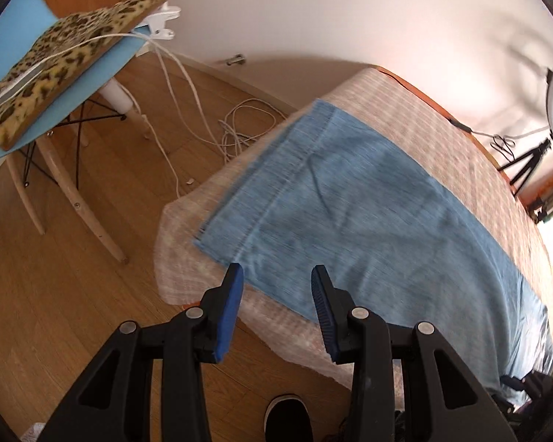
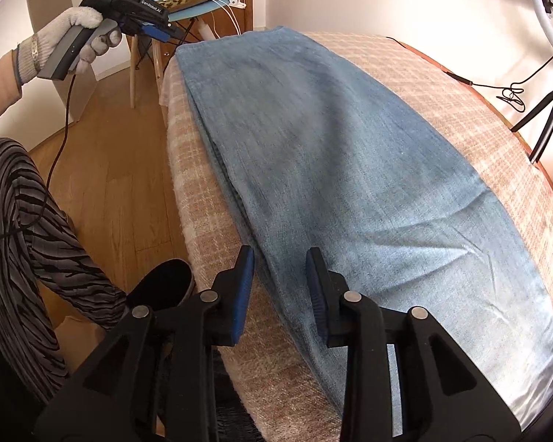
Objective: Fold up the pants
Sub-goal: 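Grasp the jeans side edge with the left tool while the right tool grasps beside it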
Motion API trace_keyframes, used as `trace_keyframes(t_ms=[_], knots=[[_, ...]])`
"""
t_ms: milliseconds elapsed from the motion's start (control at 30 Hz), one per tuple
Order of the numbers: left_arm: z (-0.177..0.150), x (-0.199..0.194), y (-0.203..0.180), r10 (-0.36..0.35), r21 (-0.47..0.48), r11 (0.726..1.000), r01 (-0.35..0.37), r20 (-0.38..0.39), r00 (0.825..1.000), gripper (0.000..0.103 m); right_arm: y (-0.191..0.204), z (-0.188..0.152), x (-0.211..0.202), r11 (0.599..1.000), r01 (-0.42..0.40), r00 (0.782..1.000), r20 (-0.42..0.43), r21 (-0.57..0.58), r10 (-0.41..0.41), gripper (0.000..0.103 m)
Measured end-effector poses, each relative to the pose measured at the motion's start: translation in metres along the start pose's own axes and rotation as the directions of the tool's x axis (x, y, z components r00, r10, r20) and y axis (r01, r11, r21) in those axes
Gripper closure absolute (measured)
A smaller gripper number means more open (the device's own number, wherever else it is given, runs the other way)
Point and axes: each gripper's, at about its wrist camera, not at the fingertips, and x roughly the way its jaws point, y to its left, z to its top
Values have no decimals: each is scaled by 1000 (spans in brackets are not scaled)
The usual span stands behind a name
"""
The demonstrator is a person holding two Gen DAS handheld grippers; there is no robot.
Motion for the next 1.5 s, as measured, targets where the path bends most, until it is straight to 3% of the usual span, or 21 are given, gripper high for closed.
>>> trace_keyframes(t_ms=[167,300,467,733,1033,1333,1367,1400,1500], knots=[[10,19,34,-14,-140,990,12,-15,1000,67,0,0,1,1000,-9,1000,1,9,9,73],[7,38,34,-44,-167,985,37,-41,998,67,0,0,3,1000,-12,1000,1,16,12,73],[5,51,30,-24,-192,981,15,-45,999,67,-1,2,2,1000,-14,1000,2,21,14,73],[1,48,38,-34,-248,968,29,-15,999,67,0,2,2,1000,-14,1000,5,27,14,73],[-2,48,40,-42,-294,954,54,47,998,68,-1,5,4,999,-14,1000,6,36,14,73],[-3,52,28,-29,-233,971,55,114,993,68,-7,11,4,994,-47,999,-8,102,48,73],[-2,53,26,-38,-213,975,62,116,993,70,-9,13,4,991,-54,998,-13,125,56,72],[-1,52,25,-65,-198,976,89,122,990,84,-11,15,2,986,-68,997,-18,154,72,72],[-2,46,24,-137,-176,969,172,190,972,90,-21,29,-6,967,-109,994,-5,231,113,72]])
